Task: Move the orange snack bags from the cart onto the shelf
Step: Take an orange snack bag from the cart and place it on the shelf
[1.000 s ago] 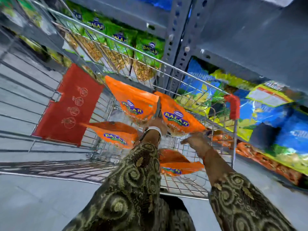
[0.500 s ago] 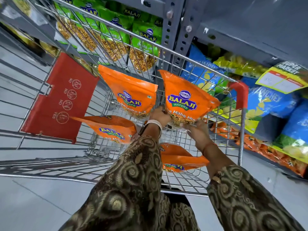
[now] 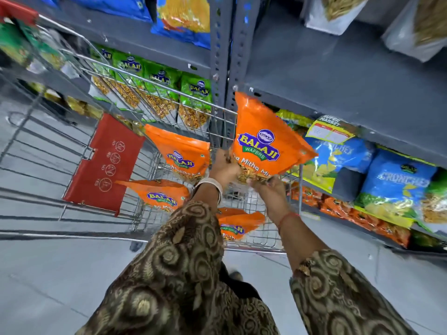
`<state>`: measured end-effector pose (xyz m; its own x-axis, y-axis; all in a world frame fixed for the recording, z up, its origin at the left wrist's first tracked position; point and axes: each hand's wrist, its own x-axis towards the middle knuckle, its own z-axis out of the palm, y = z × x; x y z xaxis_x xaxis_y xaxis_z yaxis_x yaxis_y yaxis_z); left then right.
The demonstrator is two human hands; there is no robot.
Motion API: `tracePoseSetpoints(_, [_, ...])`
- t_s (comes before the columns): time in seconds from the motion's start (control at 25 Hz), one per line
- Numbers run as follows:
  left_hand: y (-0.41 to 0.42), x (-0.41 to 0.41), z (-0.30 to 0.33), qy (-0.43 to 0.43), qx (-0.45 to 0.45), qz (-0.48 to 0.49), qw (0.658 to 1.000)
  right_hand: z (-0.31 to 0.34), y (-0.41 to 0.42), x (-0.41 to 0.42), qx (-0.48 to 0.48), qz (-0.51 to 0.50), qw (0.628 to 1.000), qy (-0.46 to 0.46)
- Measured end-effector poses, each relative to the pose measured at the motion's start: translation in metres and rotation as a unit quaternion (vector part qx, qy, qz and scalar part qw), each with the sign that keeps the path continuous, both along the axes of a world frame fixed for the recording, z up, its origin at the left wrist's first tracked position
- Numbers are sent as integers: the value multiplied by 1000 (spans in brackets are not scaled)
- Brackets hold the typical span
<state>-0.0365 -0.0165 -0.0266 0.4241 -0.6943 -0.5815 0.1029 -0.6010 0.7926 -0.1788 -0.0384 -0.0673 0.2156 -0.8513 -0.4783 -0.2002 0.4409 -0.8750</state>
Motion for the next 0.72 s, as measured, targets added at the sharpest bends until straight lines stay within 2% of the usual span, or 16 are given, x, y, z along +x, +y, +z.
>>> tracePoseSetpoints(0.16, [-7, -5, 49, 9, -88, 15, 996, 39, 1, 2, -29, -42, 994, -99])
tracePoseSetpoints(0.32, [-31, -16, 104, 2, -171, 24, 985, 89, -14, 2, -92, -88, 979, -158])
tracePoseSetpoints(0.52, [-87, -31, 152, -11, -249, 4, 968, 140, -63, -5, -162, -145, 960, -173])
tracePoseSetpoints(0.72, [-134, -36, 164, 30, -297, 25, 954, 168, -120, -14, -235, -120, 950, -165])
